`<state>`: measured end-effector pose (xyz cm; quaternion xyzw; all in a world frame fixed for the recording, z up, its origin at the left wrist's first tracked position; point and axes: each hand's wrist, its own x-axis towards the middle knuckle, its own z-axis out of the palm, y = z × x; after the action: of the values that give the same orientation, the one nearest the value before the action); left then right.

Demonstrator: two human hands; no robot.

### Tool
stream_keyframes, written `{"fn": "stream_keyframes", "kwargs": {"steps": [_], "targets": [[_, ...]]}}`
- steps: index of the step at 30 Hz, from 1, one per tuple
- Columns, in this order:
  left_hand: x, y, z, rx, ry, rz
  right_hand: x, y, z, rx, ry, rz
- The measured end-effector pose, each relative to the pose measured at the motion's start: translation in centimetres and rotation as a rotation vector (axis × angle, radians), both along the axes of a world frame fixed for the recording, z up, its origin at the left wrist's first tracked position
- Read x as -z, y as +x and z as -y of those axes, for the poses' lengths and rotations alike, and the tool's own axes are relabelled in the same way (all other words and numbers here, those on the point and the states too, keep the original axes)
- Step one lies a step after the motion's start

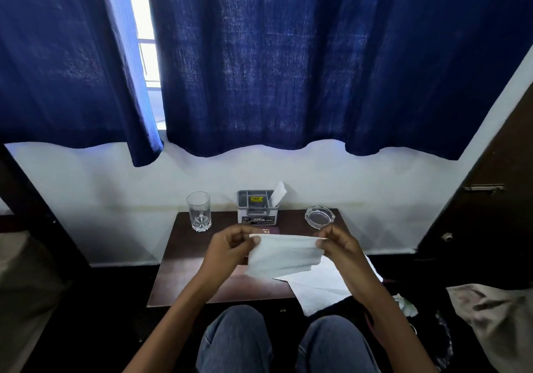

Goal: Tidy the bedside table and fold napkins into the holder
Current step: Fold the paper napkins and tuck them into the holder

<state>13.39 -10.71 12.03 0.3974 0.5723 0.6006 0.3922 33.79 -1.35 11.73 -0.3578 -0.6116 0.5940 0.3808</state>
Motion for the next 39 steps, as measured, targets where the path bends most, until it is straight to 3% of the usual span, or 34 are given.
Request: {"fn": "stream_keyframes", "kwargs": {"steps": [2,6,10,13,19,24,32,39], "targets": [[0.0,0.3,0.0,-0.016,-0.034,0.119,-0.1,0.0,0.1,-0.028,-0.034,-0.011],[1.7,1.2,0.0,0.115,-0.196,0.671,0.3,-0.6,0.3,0.036,-0.043,-0.003],[3.2,2.5,1.1,0.303,-0.322,0.810,1.0,-1.2,0.4,0.130,-0.176,-0.094],[3.6,2.8,1.1,0.289,-0.288,0.709,2.1,-1.0,0.1,0.177,-0.213,-0.066],[3.7,2.1,0.4,0.153,-0.239,0.588,3.1,0.1,0.4,0.010,-0.430,-0.143],[4.2,1.9,0.2,0.103,-0.223,0.490,2.7,0.5,0.7,-0.069,-0.325,-0.114],[5.1,1.3,-0.5,0.001,-0.100,0.254,3.1,0.2,0.4,0.074,-0.110,0.057],[4.8,0.7,-0.4,-0.015,-0.198,-0.253,3.2,-0.2,0.6,0.162,0.016,0.096]]}}
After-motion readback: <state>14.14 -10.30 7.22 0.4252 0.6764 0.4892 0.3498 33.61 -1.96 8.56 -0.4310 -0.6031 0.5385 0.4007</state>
